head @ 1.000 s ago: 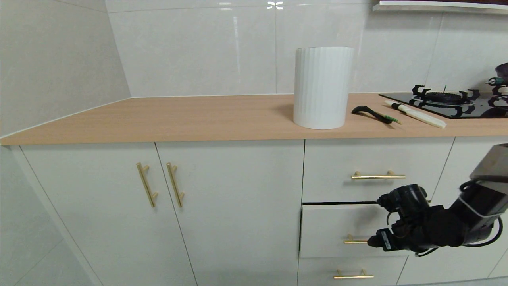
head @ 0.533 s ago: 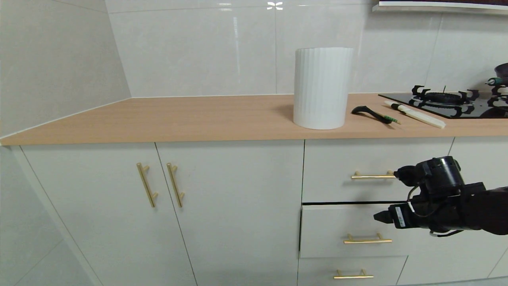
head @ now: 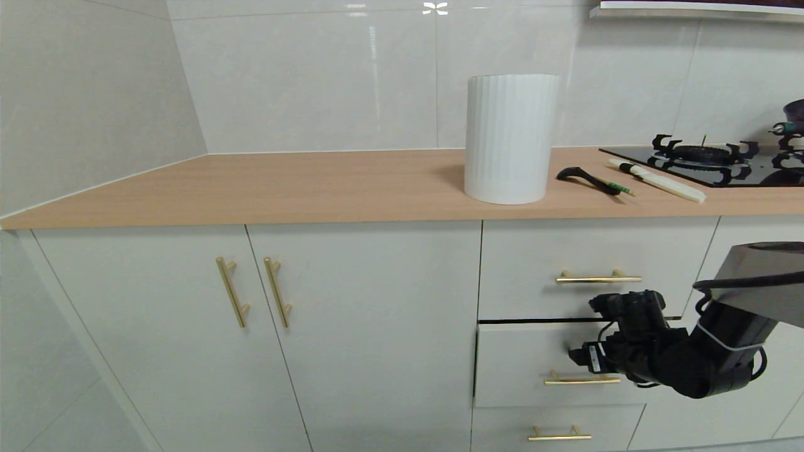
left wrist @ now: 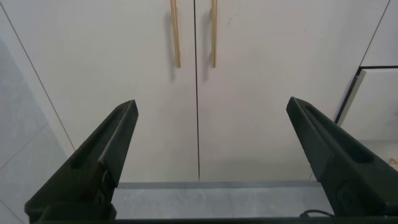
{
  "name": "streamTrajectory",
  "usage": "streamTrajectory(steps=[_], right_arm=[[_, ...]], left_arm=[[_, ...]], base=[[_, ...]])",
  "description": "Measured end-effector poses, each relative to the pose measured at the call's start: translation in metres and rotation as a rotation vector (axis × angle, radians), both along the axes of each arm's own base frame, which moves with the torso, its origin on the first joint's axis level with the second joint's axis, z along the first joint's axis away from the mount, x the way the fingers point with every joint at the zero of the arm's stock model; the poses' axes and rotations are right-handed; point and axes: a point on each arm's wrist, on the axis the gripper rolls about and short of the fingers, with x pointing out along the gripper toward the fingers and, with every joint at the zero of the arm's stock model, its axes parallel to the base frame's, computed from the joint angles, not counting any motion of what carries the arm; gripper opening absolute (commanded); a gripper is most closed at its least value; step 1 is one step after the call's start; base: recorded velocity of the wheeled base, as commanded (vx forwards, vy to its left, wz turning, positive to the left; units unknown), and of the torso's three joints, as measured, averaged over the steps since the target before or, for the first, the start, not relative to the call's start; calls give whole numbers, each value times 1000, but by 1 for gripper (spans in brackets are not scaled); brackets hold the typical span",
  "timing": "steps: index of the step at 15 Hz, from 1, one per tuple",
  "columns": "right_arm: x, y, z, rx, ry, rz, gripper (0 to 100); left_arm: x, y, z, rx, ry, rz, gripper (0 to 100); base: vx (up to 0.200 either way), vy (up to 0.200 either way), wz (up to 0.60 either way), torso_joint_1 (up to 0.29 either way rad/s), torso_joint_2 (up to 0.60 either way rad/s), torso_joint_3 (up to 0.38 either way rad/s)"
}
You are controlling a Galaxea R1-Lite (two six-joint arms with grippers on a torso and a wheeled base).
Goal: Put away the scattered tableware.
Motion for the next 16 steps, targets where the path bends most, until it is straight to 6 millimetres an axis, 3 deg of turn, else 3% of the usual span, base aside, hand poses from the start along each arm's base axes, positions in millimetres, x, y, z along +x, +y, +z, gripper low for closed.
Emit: streamTrajectory(steps=[6,16], right_arm=[[2,0,-28,-10,40,0,100],[7,-1,-46,-64,80,-2,100]], left_arm=[[0,0,0,0,0,0,100],[0,0,0,0,0,0,100]], base=[[0,0,0,0,0,0],[0,0,0,0,0,0]])
